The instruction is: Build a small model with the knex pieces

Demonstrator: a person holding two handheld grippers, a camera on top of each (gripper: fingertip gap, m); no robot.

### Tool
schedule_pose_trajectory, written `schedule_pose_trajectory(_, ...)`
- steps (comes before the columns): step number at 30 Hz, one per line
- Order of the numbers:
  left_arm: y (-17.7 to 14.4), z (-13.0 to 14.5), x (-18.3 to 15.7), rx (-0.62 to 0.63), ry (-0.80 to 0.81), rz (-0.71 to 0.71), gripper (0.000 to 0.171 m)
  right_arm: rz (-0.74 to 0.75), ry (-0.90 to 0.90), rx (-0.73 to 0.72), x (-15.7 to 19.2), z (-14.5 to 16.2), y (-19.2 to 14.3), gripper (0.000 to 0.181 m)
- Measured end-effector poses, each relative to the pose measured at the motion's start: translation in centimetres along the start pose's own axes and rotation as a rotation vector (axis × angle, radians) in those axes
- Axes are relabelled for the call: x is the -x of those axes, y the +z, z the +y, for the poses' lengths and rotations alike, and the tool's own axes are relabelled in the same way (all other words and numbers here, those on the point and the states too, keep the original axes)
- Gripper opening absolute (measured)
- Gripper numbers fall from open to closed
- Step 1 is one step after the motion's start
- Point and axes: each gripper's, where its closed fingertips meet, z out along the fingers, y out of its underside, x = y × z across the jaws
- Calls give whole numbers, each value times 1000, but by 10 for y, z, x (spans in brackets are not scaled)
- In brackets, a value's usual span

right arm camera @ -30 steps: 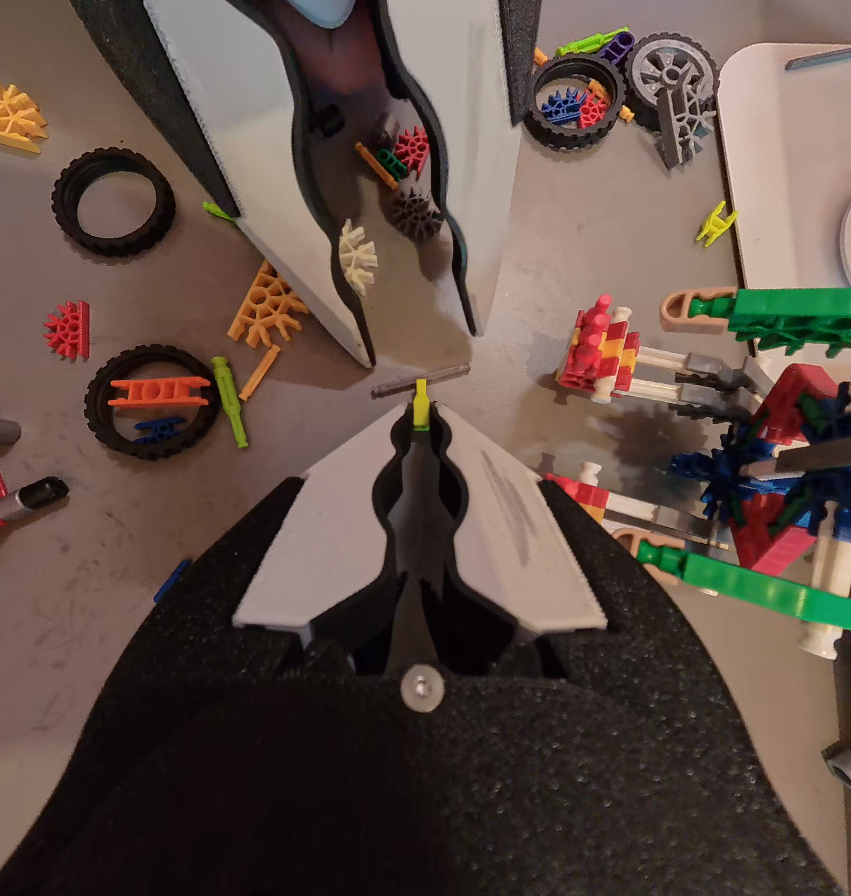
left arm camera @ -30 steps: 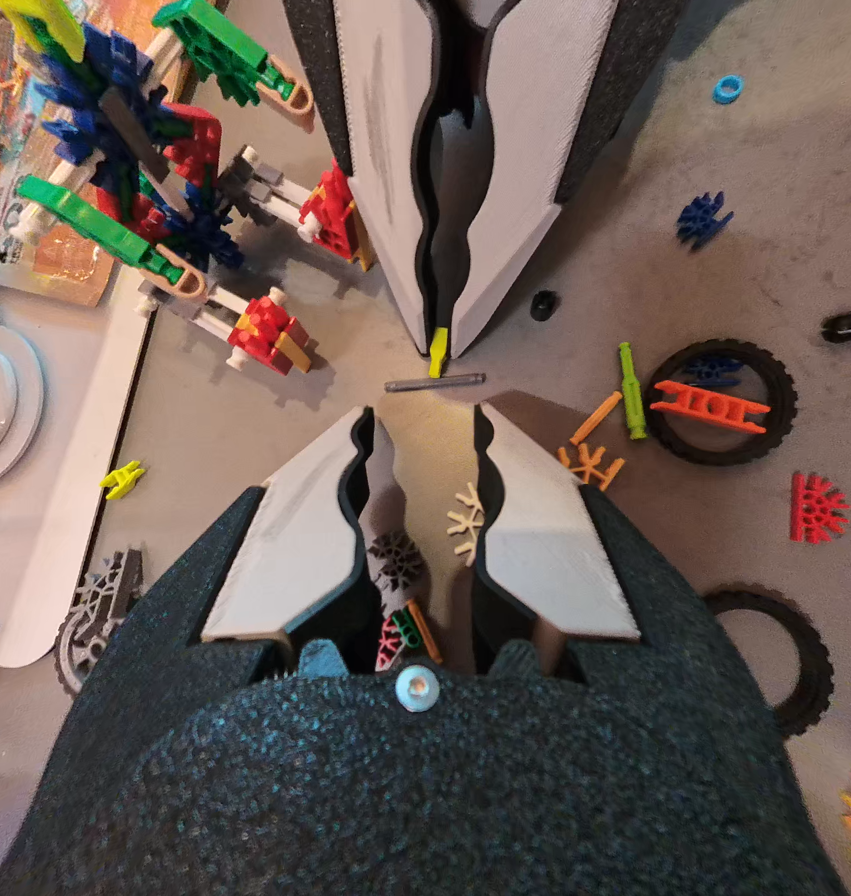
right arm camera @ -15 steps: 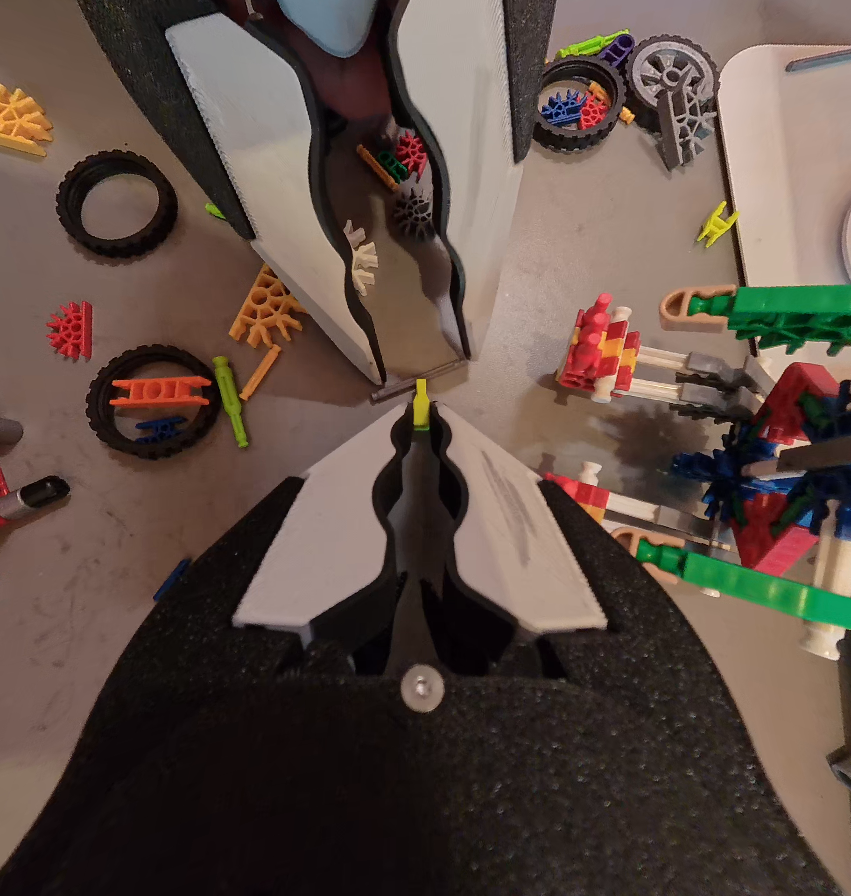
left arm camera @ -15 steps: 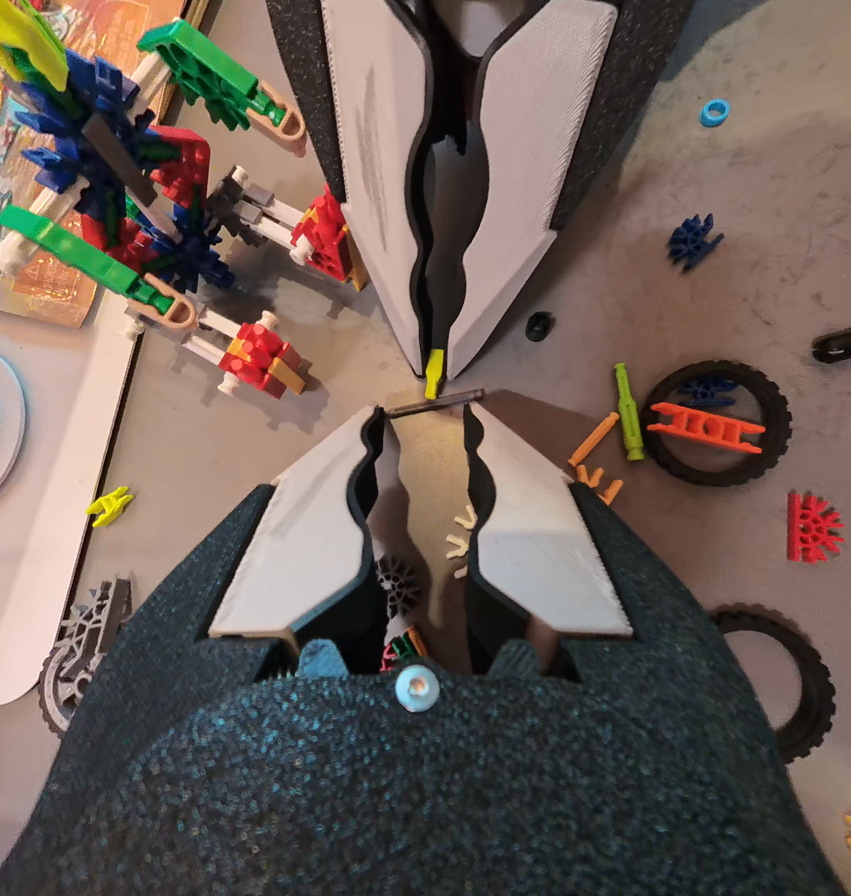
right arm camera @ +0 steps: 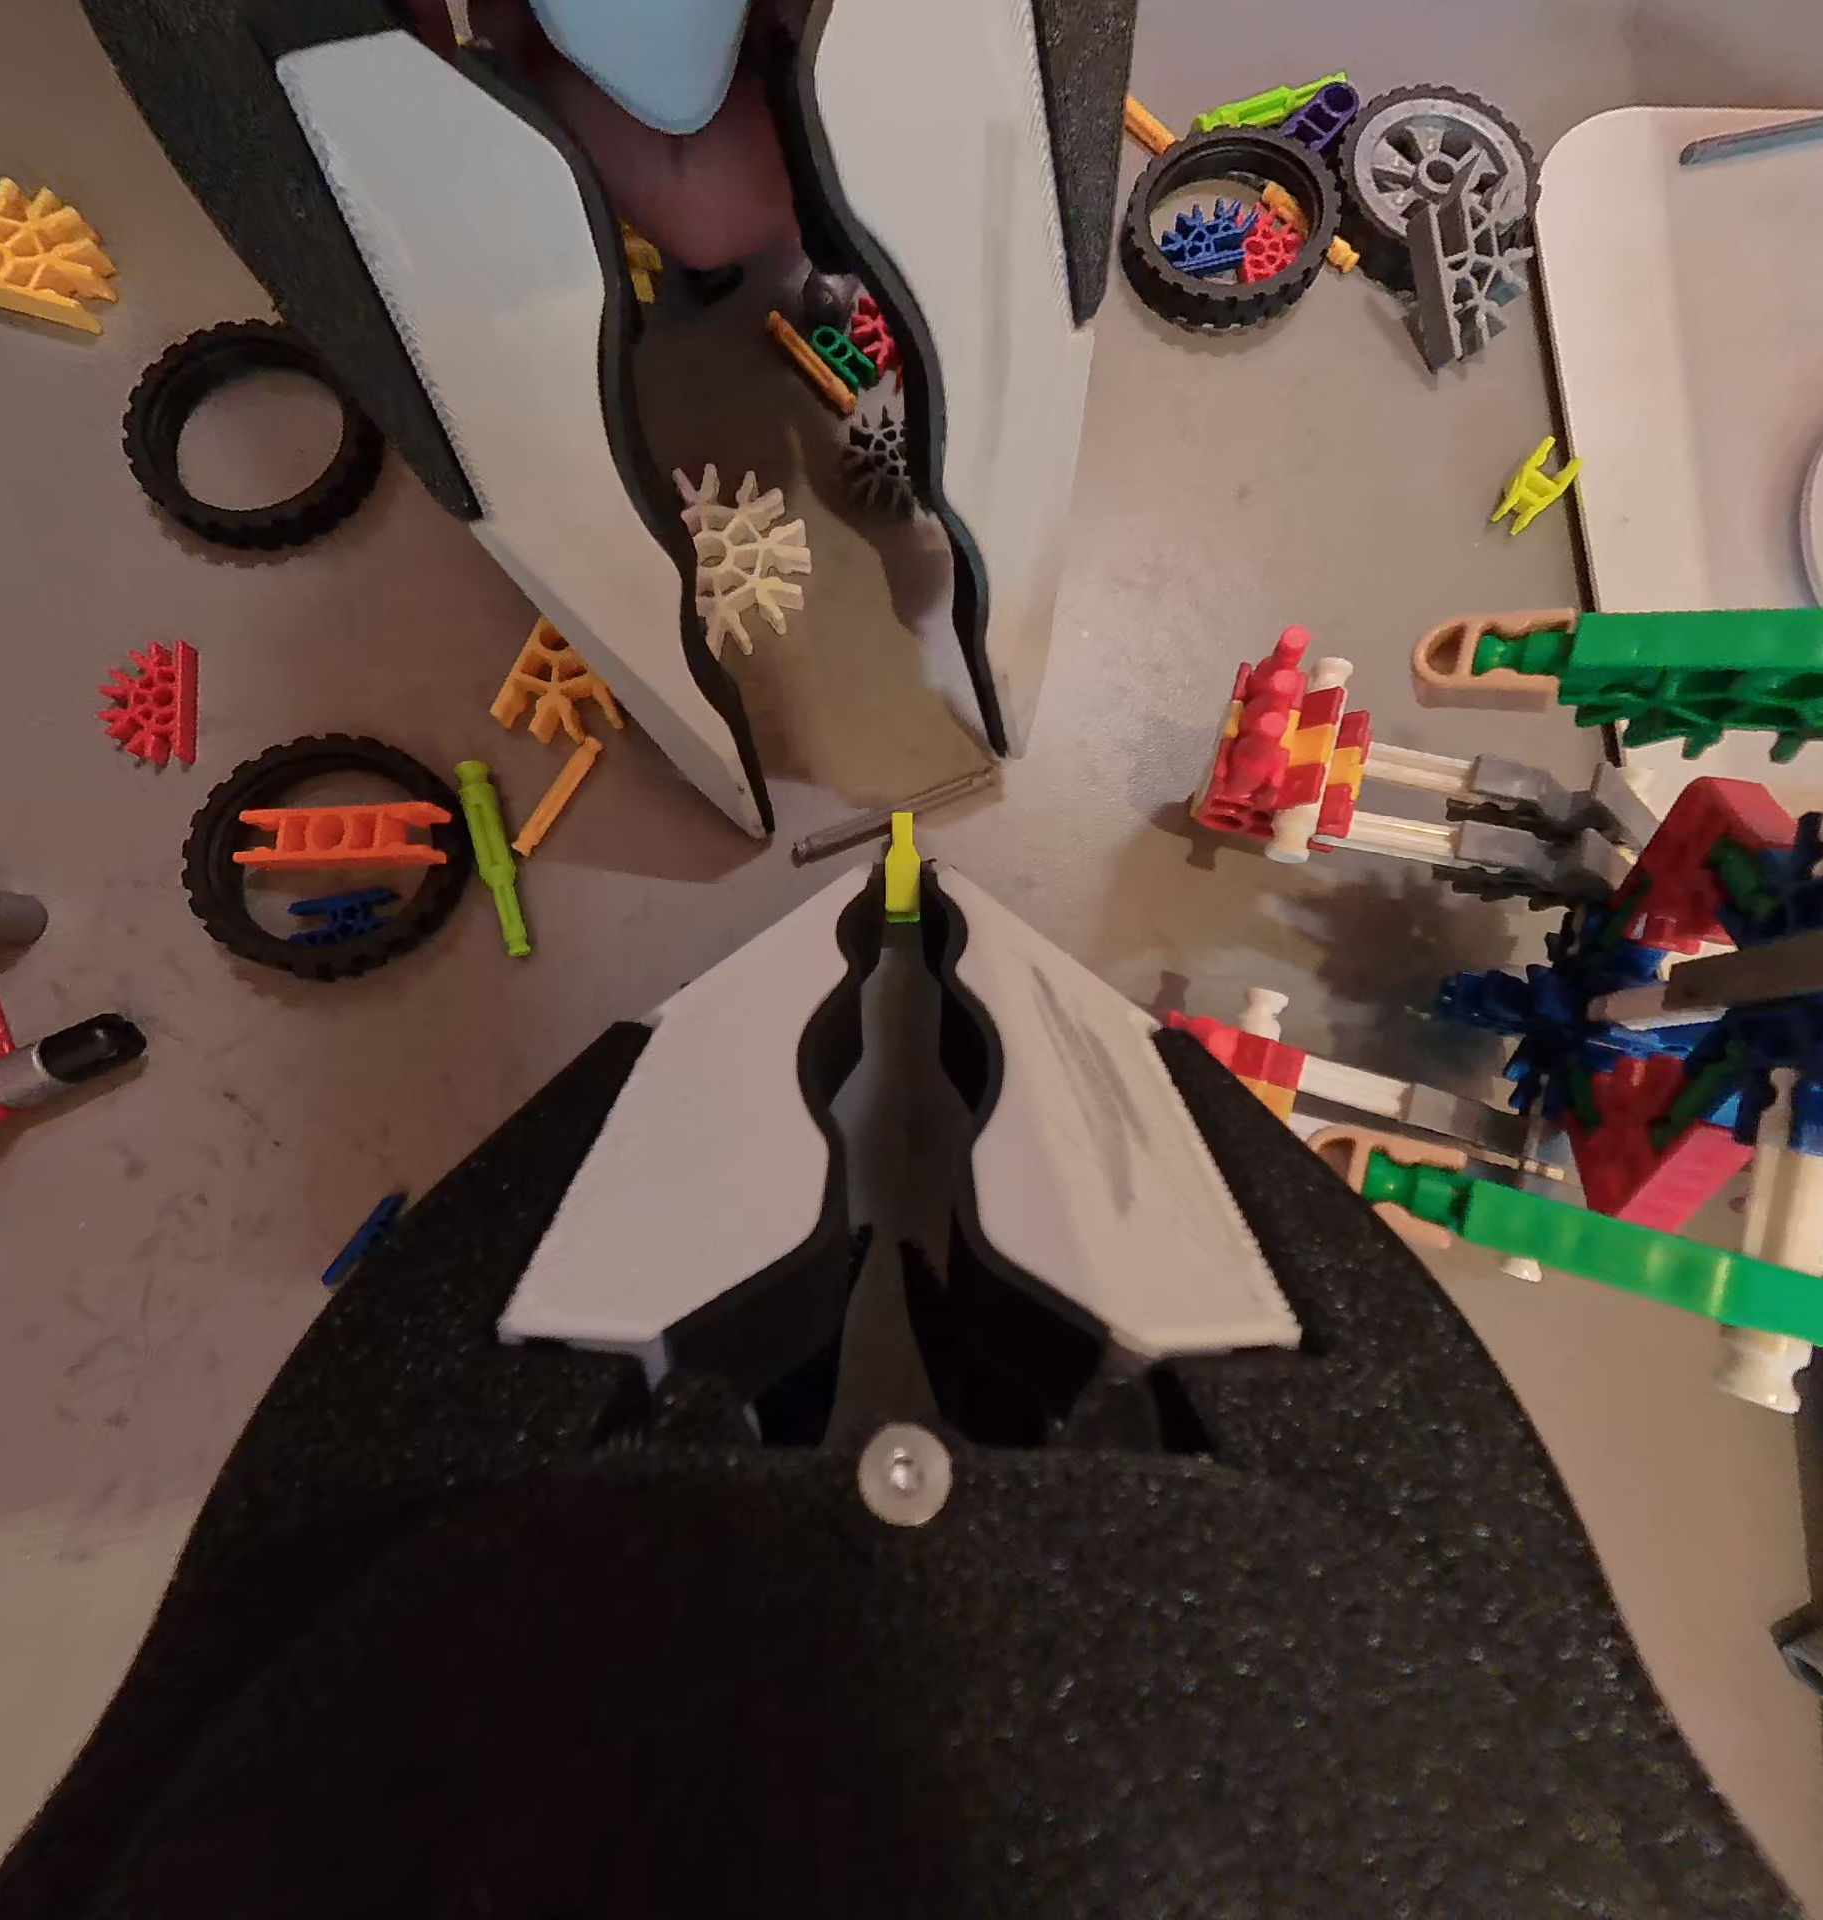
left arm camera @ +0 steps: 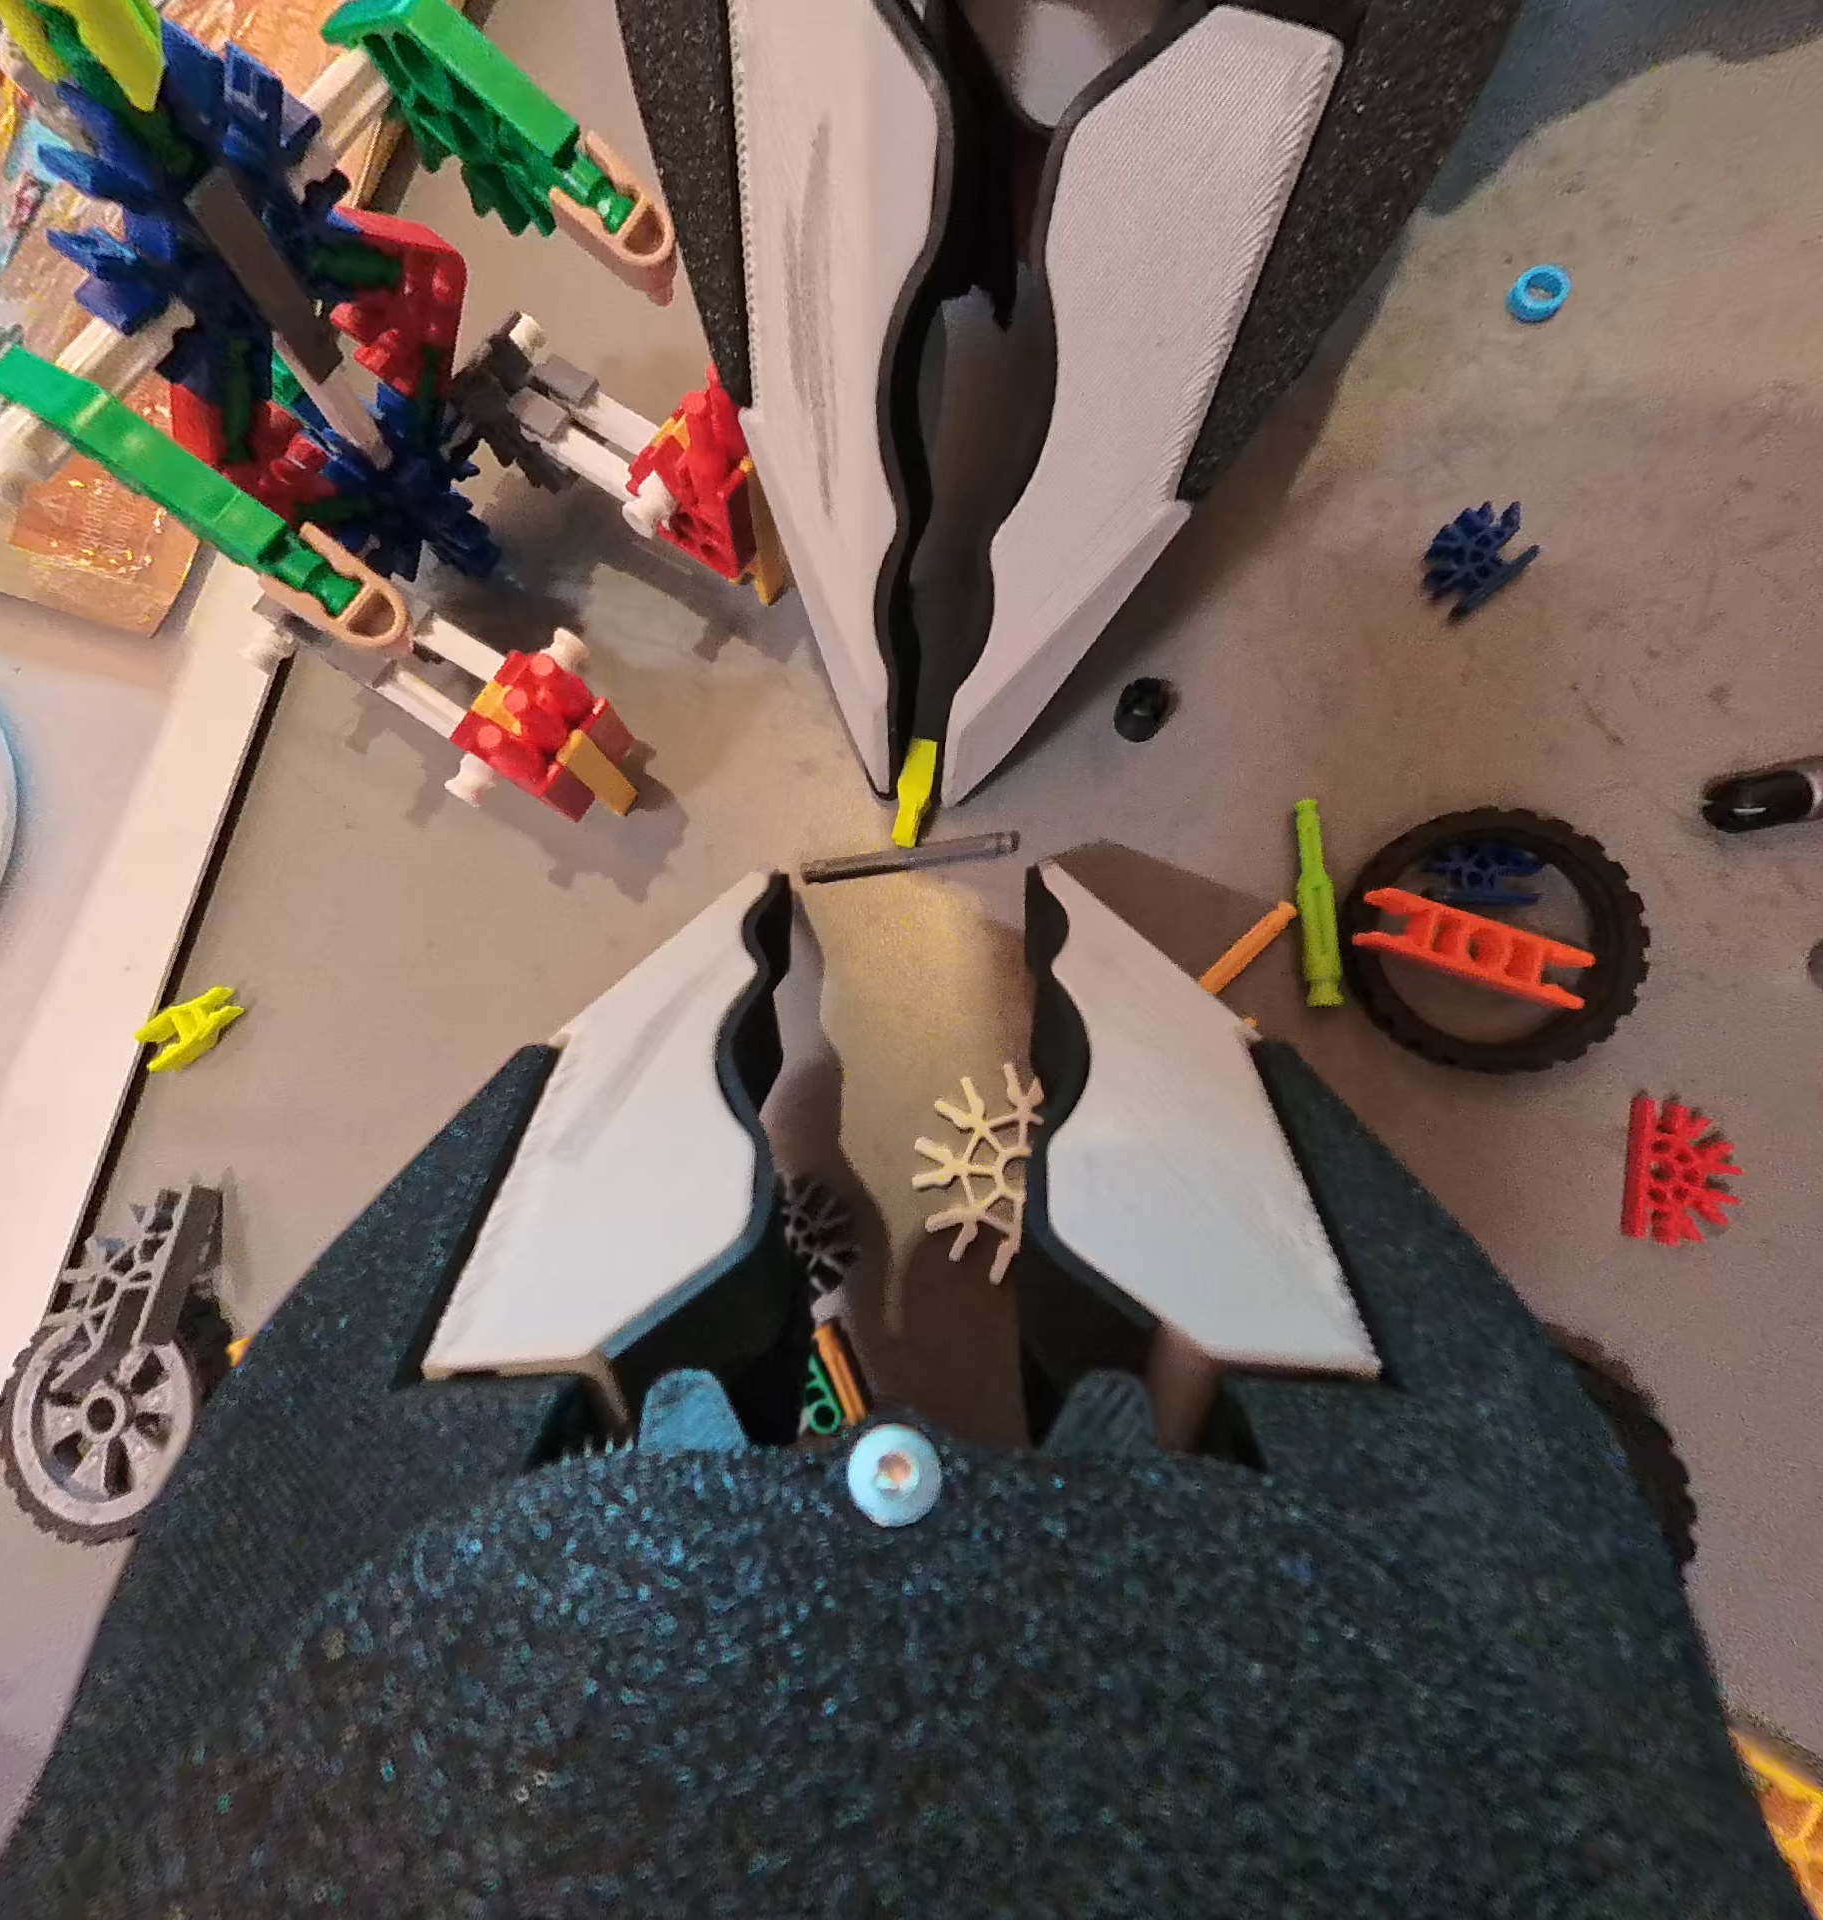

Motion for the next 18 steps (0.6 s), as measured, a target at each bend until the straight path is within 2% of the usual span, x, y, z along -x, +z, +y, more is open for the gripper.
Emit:
schedule_pose_trajectory(7,1,-1,-2,9,-2,-14,36,1,-4,-1,0,0,0,6)
schedule_pose_trajectory(13,0,-2,2,17,9,-63,38,-3,-3,-5,0,0,0,6)
schedule_pose_trajectory(18,1,0,4,19,-32,-24,40,-3,-2,-6,0,0,0,6)
